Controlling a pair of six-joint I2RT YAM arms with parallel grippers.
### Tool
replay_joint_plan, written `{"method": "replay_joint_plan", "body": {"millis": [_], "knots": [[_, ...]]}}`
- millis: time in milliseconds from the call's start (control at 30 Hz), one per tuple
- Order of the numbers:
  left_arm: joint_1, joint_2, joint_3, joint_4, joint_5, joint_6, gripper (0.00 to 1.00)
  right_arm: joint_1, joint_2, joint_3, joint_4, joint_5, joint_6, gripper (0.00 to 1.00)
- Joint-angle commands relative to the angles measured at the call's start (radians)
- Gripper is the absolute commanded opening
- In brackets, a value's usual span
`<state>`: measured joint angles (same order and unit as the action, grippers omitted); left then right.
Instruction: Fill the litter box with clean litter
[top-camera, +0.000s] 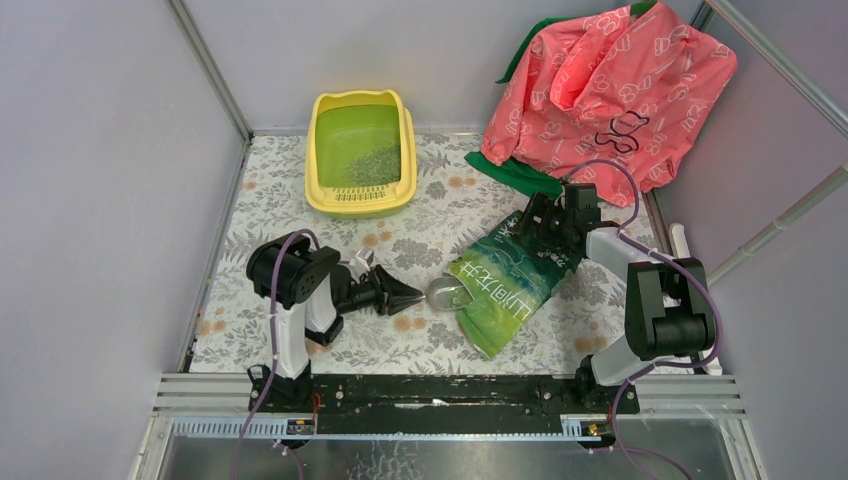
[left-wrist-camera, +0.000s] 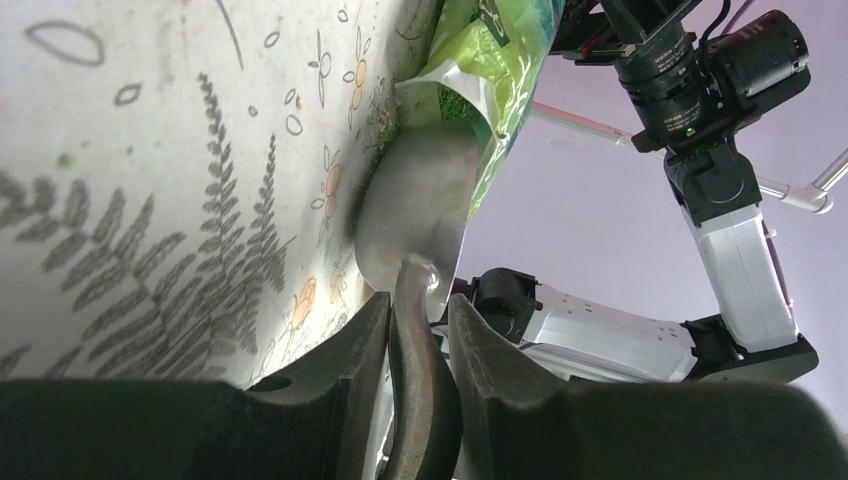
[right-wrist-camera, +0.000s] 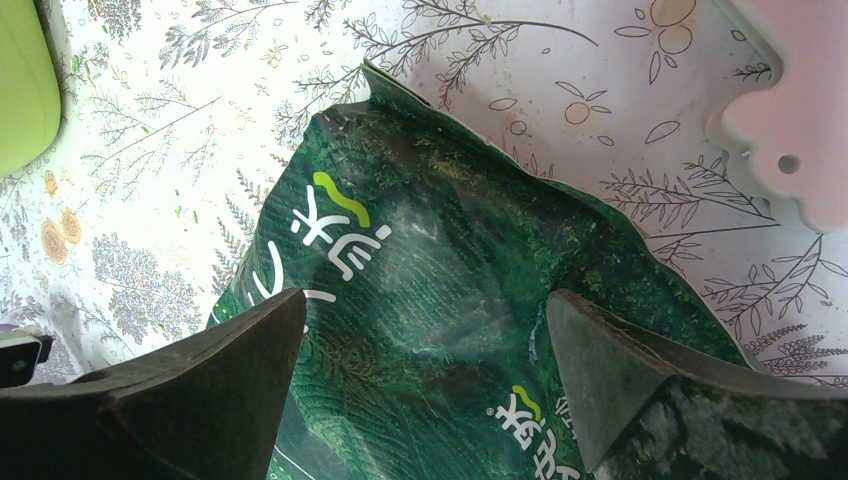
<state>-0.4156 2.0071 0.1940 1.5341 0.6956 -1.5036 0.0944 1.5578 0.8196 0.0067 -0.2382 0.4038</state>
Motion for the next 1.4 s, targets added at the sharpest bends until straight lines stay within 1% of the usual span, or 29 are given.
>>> {"method": "replay_joint_plan", "body": {"millis": [0,200,333,467,600,800,1067,1233,1367], "knots": [[0.022,-0.024,-0.040,0.080,0.051,0.040,0.00,0.025,0.031,-0.032,-0.058,-0.047,0.012,0.98],[0.035,-0.019,-0.064,0.081,0.051,0.043,0.00,0.025,0.032,-0.034,-0.057,-0.045,0.010,0.98],[0.037,-0.023,-0.062,0.081,0.024,0.028,0.00,0.027,0.033,-0.034,-0.056,-0.047,0.011,0.98],[0.049,-0.051,-0.068,0.081,0.041,0.012,0.00,0.027,0.029,-0.031,-0.066,-0.039,0.005,0.98],[0.100,-0.051,-0.114,0.081,0.071,0.026,0.00,0.027,0.023,-0.026,-0.076,-0.034,0.000,0.98],[0.190,0.005,-0.169,0.083,0.128,0.073,0.00,0.027,0.014,-0.019,-0.086,-0.029,-0.001,0.98],[0.388,-0.063,-0.244,0.081,0.266,0.087,0.00,0.028,0.021,-0.007,-0.087,-0.031,0.002,0.98],[0.402,-0.127,-0.256,0.081,0.258,0.050,0.00,0.030,0.024,0.000,-0.085,-0.033,0.004,0.98],[0.402,-0.224,-0.251,0.080,0.246,-0.027,0.00,0.030,0.032,0.010,-0.089,-0.033,0.002,0.98]]}}
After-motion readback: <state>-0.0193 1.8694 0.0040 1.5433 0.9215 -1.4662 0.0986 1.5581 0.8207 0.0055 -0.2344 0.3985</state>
